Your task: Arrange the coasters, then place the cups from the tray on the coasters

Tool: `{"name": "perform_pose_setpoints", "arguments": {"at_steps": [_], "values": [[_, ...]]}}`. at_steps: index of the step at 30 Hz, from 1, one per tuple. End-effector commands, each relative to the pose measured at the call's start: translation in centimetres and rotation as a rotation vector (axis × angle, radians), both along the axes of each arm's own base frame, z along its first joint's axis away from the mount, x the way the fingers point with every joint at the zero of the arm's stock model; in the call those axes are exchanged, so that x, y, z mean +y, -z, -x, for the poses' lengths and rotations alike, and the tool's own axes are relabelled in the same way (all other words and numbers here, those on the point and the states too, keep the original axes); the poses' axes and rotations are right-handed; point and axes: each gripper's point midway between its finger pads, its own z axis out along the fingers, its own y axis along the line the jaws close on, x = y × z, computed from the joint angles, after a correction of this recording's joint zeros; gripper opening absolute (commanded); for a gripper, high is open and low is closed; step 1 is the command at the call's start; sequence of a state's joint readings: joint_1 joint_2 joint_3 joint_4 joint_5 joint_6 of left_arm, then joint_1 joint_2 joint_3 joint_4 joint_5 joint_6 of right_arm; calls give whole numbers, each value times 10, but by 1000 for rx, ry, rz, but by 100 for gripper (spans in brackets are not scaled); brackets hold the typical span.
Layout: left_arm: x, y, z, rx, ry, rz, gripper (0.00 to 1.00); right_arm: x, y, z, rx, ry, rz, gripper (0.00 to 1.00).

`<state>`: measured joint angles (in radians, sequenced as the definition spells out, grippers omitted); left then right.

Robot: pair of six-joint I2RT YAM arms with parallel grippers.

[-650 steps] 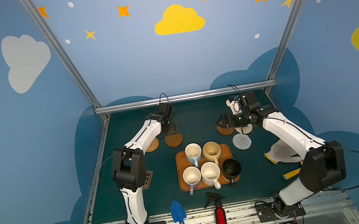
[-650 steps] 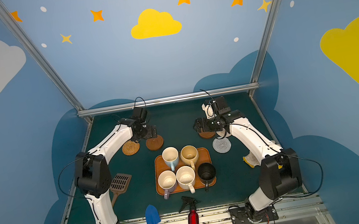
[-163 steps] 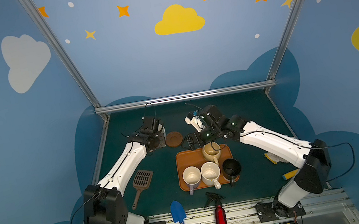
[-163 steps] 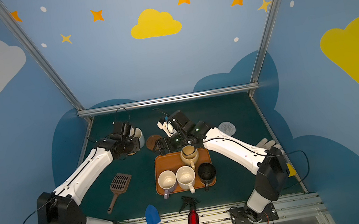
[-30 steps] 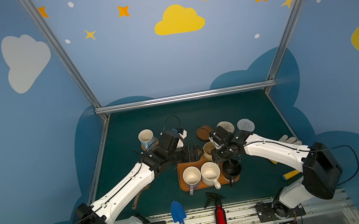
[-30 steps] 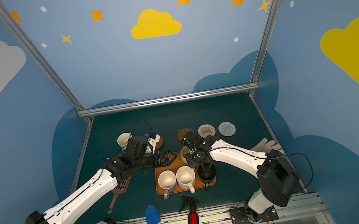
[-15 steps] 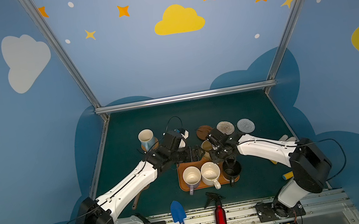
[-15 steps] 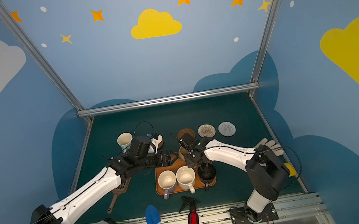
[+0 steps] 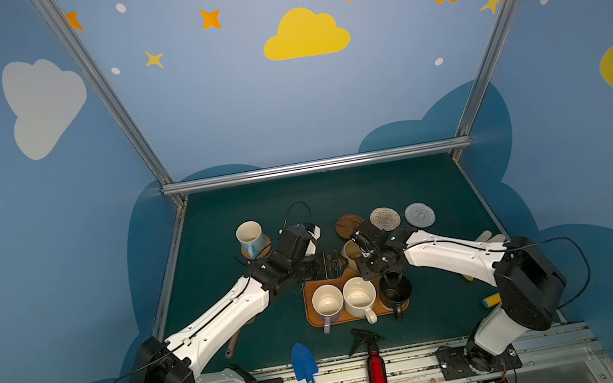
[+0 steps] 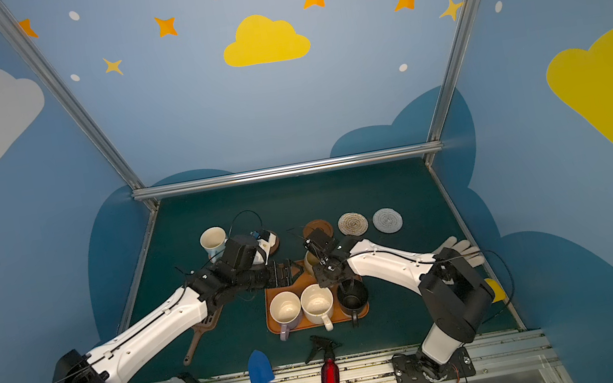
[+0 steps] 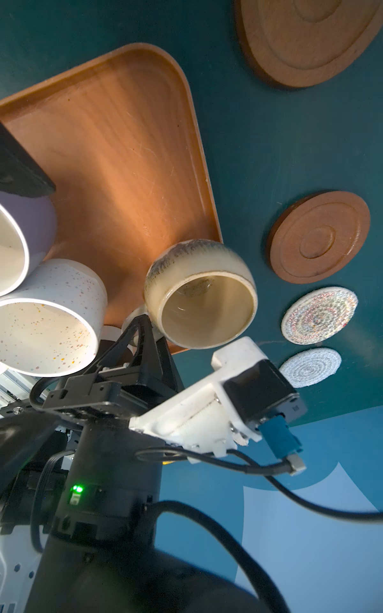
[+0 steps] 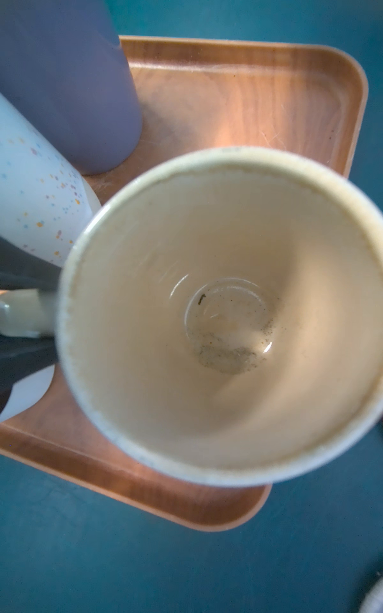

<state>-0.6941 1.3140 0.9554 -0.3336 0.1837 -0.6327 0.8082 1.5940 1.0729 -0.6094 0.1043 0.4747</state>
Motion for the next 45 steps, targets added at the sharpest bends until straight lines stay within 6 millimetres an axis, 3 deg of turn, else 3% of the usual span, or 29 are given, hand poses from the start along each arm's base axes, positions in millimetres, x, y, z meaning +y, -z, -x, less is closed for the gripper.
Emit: {"name": "perform_pose_setpoints", "arguments": {"at_steps": [1,12,18,33,45], "values": [[2,-7,-1,-25,0,-4,99,-1,-14,1,-36,-2,-17,0],[9,-11,-8,-32,-43,14,99,2,-47,-3,-86,-13,-63,0],[10,-24,-14,-47,-77,94,99,4,-60,-5,-110,-24,-67,0],[12,-8,-11,4,-77,98,99,0,-5,5,65,-57,72,0],[13,-9,-11,-4,-80,95,99,-5,3,9,71,-34,95,2]]}}
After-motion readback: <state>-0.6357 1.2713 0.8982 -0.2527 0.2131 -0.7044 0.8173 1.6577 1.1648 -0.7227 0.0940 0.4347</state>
